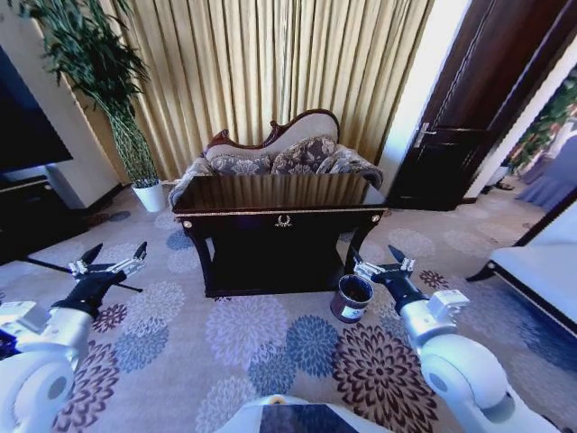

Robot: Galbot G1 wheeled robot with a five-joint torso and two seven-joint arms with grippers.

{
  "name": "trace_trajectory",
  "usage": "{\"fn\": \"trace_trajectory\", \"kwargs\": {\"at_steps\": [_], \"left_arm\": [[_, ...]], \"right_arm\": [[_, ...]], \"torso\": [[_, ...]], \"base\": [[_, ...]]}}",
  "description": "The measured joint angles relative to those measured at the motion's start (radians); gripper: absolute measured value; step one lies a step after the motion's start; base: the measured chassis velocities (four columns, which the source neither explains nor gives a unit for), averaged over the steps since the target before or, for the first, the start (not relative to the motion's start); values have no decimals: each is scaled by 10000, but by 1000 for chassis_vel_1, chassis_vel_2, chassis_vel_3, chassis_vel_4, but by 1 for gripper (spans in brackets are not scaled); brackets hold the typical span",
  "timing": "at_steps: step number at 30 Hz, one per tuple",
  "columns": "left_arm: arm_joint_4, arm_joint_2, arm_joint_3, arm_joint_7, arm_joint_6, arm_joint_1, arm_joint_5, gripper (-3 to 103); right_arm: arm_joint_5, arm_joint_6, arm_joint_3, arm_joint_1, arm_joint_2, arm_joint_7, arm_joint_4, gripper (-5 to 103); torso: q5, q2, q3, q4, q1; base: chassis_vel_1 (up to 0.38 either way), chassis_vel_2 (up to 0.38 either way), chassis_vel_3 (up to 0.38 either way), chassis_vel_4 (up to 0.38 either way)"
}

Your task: Move to the front of the table and place the trash on the table into the trash bin.

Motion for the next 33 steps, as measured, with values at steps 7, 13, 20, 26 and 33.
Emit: {"fn": "trace_trajectory", "kwargs": {"at_steps": [7, 13, 20, 26, 33], "left_arm": [[6, -45, 35, 5, -1, 6, 6, 100], [7, -46, 86, 10, -2, -29, 12, 100], [64, -34, 90, 22, -2, -36, 13, 100], [83, 1, 92, 31, -5, -39, 12, 100], [114, 26, 91, 35, -9, -43, 11, 100]], "right_arm": [[-13, 8, -3, -25, 13, 3, -6, 100], [-13, 41, 2, -29, 24, 11, -40, 100], [-13, 52, 1, -28, 25, 14, -64, 100], [-13, 55, -1, -26, 21, 16, -75, 100], [-15, 58, -22, -29, 29, 17, -83, 100]], "torso": [[0, -2, 2, 0, 4], [2, -1, 1, -1, 2], [-3, -1, 1, 1, 2], [0, -1, 1, -1, 3], [0, -1, 1, 0, 2]], "base": [[142, -153, -145, 162], [174, -159, -193, 157], [158, -168, -171, 173], [152, -148, -166, 150], [153, -167, -136, 187]]}}
